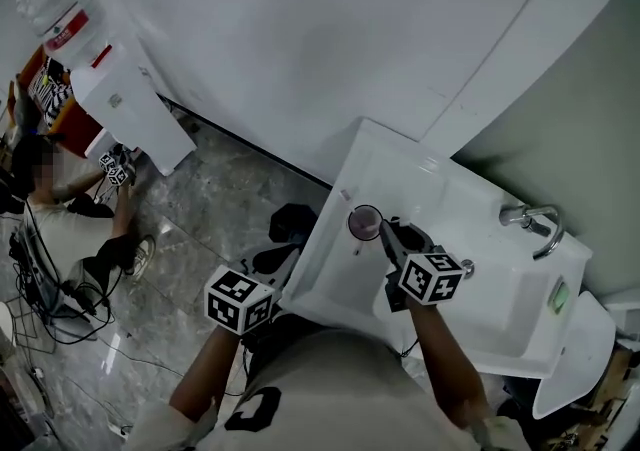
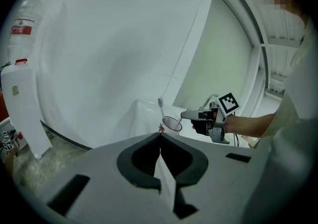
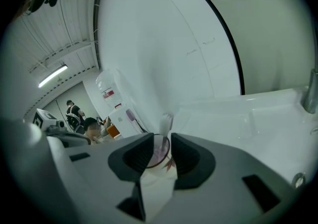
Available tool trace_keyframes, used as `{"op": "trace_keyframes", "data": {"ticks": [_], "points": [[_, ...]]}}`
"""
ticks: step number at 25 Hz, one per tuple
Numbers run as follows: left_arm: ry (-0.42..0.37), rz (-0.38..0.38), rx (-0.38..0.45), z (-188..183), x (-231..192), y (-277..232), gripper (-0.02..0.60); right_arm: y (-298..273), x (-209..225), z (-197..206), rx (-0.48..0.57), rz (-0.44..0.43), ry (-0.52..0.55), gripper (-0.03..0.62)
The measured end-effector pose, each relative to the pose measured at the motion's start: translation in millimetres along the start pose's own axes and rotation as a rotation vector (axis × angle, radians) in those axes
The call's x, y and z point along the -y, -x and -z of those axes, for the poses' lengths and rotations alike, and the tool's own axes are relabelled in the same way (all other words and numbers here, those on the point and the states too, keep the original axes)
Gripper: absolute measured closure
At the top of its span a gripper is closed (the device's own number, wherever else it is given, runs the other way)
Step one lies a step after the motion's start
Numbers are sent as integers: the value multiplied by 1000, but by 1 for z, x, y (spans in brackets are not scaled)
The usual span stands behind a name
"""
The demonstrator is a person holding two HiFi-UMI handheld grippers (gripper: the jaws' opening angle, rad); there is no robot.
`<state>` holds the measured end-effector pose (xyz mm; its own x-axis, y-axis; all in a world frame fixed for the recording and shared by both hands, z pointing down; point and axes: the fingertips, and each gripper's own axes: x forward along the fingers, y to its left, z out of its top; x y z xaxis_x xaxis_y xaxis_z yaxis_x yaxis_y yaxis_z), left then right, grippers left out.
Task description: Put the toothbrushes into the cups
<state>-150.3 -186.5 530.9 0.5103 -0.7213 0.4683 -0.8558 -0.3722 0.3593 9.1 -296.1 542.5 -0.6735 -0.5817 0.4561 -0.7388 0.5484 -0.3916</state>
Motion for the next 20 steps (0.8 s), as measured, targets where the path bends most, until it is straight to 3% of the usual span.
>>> {"op": "trace_keyframes", "data": {"ticks": [9,20], "points": [[-8,13,6,-3,1,-1,561,10,3,-3,14,7,-32,338],[-25,43,12,-7,-3,3,561,77,-6,9,83,42,-166,350]]}}
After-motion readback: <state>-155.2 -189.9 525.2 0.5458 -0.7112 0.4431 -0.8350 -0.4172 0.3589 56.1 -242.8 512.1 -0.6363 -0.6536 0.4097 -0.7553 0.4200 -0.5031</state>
